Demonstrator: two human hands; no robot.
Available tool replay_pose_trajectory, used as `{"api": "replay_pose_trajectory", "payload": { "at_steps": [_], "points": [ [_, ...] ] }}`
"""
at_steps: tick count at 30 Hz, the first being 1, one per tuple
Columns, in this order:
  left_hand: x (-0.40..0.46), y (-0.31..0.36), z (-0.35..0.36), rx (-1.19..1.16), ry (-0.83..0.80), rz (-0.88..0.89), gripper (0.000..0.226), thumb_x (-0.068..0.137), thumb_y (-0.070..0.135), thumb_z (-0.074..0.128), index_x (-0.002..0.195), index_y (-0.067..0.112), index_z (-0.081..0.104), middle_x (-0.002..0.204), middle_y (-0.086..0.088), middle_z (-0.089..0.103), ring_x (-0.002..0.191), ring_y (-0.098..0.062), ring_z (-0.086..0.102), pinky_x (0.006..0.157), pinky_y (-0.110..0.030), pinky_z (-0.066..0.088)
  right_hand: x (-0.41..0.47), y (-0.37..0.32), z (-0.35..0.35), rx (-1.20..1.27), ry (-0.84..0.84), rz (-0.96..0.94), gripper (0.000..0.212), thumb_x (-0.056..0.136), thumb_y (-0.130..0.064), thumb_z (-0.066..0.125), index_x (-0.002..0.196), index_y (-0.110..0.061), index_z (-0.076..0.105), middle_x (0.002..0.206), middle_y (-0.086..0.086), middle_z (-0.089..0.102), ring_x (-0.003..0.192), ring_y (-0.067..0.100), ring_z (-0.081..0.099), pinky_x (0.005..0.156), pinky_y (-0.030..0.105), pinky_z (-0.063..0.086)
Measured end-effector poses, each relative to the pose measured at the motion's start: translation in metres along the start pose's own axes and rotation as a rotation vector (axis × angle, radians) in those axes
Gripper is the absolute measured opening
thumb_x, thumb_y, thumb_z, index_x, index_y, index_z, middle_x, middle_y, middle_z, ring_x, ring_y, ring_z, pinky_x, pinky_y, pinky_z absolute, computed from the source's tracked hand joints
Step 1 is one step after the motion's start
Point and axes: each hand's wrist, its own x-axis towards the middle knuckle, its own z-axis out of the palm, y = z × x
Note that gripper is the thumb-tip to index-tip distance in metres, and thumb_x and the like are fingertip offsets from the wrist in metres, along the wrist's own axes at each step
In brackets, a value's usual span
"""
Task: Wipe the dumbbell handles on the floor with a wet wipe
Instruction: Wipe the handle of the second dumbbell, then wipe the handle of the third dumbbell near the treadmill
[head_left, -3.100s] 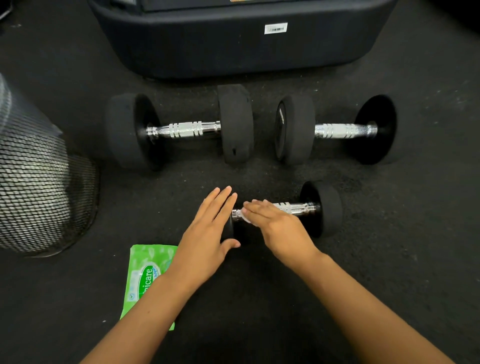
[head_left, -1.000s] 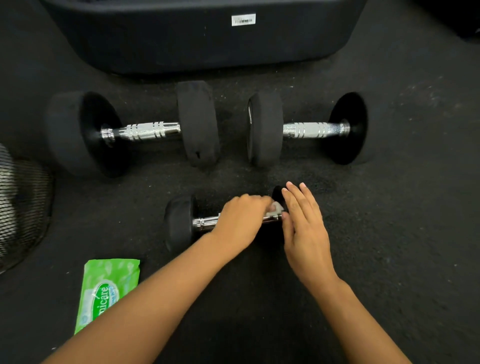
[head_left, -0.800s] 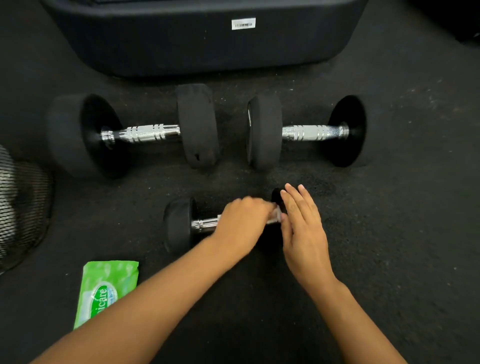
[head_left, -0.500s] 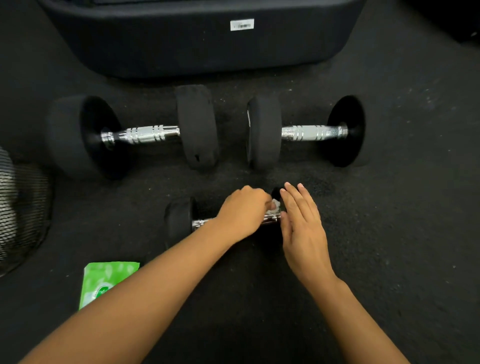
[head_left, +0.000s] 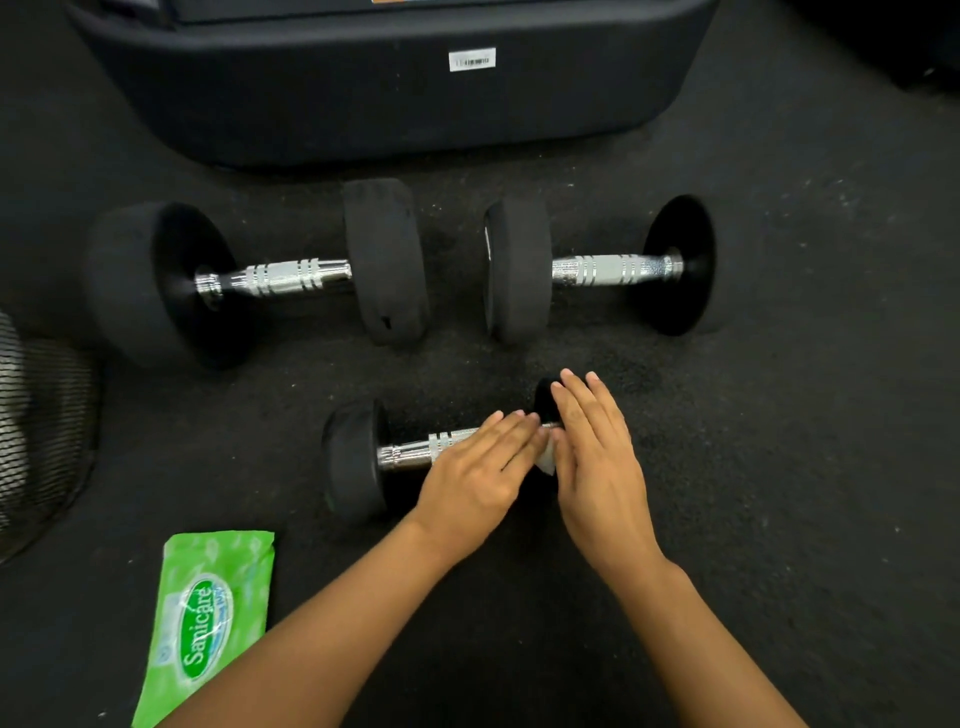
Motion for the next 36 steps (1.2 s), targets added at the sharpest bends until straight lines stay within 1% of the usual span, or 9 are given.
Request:
{"api": "replay_pose_trajectory", "payload": {
  "at_steps": [5, 9, 11, 15, 18, 24, 29, 32, 36],
  "points": [
    [0.015, 0.002, -0.003, -0.020, -0.124, -0.151, 0.036, 0.085, 0.013, 0.042, 0.111, 0.006, 0.065, 0.109, -0.009, 0.068, 0.102, -0.020, 0.065, 0.093, -0.033, 0.048, 0.000, 0.000, 0.000, 0.000, 0.013, -0.002, 0.044, 0.096, -0.020, 0.030, 0.135, -0.006, 0.043, 0.145, 0.002, 0.037, 0.139, 0.011, 0.016, 0.114, 0.030, 0.015],
    [0.052, -0.007, -0.016, -0.088, -0.508, -0.498, 0.021, 0.094, 0.026, 0.044, 0.106, 0.021, 0.060, 0.102, -0.004, 0.066, 0.093, -0.028, 0.063, 0.075, -0.037, 0.048, 0.001, -0.003, 0.001, -0.001, 0.020, 0.014, 0.045, 0.095, -0.021, 0.030, 0.135, -0.006, 0.043, 0.144, 0.002, 0.038, 0.139, 0.011, 0.016, 0.114, 0.030, 0.014],
    [0.060, -0.015, -0.018, -0.195, -0.580, -0.572, 0.022, 0.096, 0.032, 0.042, 0.100, 0.022, 0.061, 0.095, -0.007, 0.067, 0.088, -0.028, 0.063, 0.076, -0.039, 0.050, 0.002, -0.003, -0.001, -0.007, 0.013, 0.021, 0.046, 0.095, -0.022, 0.030, 0.136, -0.007, 0.042, 0.145, 0.002, 0.037, 0.139, 0.009, 0.014, 0.115, 0.025, 0.008],
    [0.035, -0.004, -0.017, -0.076, -0.421, -0.416, 0.022, 0.090, 0.026, 0.057, 0.111, 0.020, 0.061, 0.102, -0.003, 0.067, 0.091, -0.024, 0.065, 0.078, -0.038, 0.053, 0.001, -0.003, -0.002, -0.006, 0.016, 0.013, 0.045, 0.094, -0.018, 0.030, 0.135, -0.005, 0.044, 0.143, 0.006, 0.040, 0.139, 0.012, 0.017, 0.114, 0.027, 0.012],
    [0.018, 0.005, -0.009, -0.063, -0.313, -0.324, 0.041, 0.076, 0.015, 0.074, 0.115, 0.011, 0.063, 0.107, -0.005, 0.069, 0.097, -0.018, 0.066, 0.089, -0.035, 0.052, 0.000, -0.006, -0.002, -0.003, 0.022, 0.034, 0.046, 0.095, -0.021, 0.028, 0.134, -0.006, 0.044, 0.144, 0.005, 0.040, 0.139, 0.012, 0.017, 0.113, 0.034, 0.020],
    [0.046, -0.003, -0.019, -0.052, -0.413, -0.359, 0.036, 0.098, 0.031, 0.039, 0.129, 0.016, 0.050, 0.115, -0.002, 0.062, 0.105, -0.021, 0.060, 0.081, -0.035, 0.049, 0.007, -0.008, -0.003, 0.011, 0.000, 0.049, 0.042, 0.092, -0.010, 0.037, 0.133, -0.003, 0.045, 0.143, 0.009, 0.041, 0.138, 0.014, 0.017, 0.110, 0.046, 0.027],
    [0.019, 0.002, -0.023, -0.048, -0.381, -0.168, 0.057, 0.064, 0.008, 0.081, 0.117, 0.006, 0.062, 0.113, -0.011, 0.066, 0.103, -0.022, 0.064, 0.089, -0.036, 0.052, 0.005, -0.009, -0.008, 0.020, -0.038, 0.046, 0.049, 0.095, -0.026, 0.025, 0.136, -0.005, 0.042, 0.147, 0.002, 0.034, 0.139, 0.007, 0.009, 0.113, 0.040, 0.021],
    [0.020, -0.001, -0.029, -0.085, -0.321, -0.153, 0.056, 0.061, 0.009, 0.085, 0.113, 0.008, 0.065, 0.111, -0.009, 0.068, 0.101, -0.017, 0.065, 0.091, -0.034, 0.050, 0.002, -0.008, -0.014, 0.059, -0.068, 0.053, 0.041, 0.099, -0.021, 0.035, 0.138, -0.011, 0.040, 0.147, -0.009, 0.024, 0.140, 0.001, 0.003, 0.115, 0.037, 0.017],
    [0.037, 0.000, -0.042, -0.172, -0.202, -0.283, 0.055, 0.062, 0.009, 0.084, 0.113, 0.011, 0.065, 0.106, -0.002, 0.070, 0.093, -0.013, 0.068, 0.085, -0.034, 0.054, 0.002, -0.015, -0.032, 0.061, 0.055, -0.008, 0.033, 0.094, -0.021, 0.046, 0.126, -0.018, 0.055, 0.139, -0.002, 0.043, 0.136, 0.013, 0.027, 0.109, 0.030, 0.029]
  ]
}}
